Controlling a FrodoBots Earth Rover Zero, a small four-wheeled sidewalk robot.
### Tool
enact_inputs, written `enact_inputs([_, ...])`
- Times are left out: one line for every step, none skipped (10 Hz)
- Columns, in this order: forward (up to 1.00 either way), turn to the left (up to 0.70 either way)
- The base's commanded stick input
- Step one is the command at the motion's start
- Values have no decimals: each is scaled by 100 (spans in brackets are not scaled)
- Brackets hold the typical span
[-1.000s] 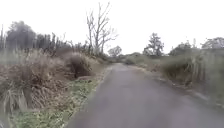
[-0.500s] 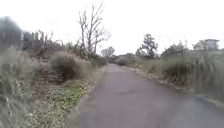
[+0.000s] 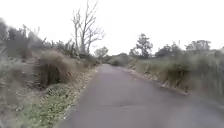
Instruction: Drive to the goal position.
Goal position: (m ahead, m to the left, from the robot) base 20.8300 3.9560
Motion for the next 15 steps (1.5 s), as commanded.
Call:
enact_inputs([100, 0])
enact_inputs([100, 0])
enact_inputs([100, 0])
enact_inputs([100, 0])
enact_inputs([100, 0])
enact_inputs([100, 0])
enact_inputs([100, 0])
enact_inputs([100, -40])
enact_inputs([100, -40])
enact_inputs([100, -40])
enact_inputs([100, 0])
enact_inputs([100, 0])
enact_inputs([100, 0])
enact_inputs([100, 0])
enact_inputs([100, 0])
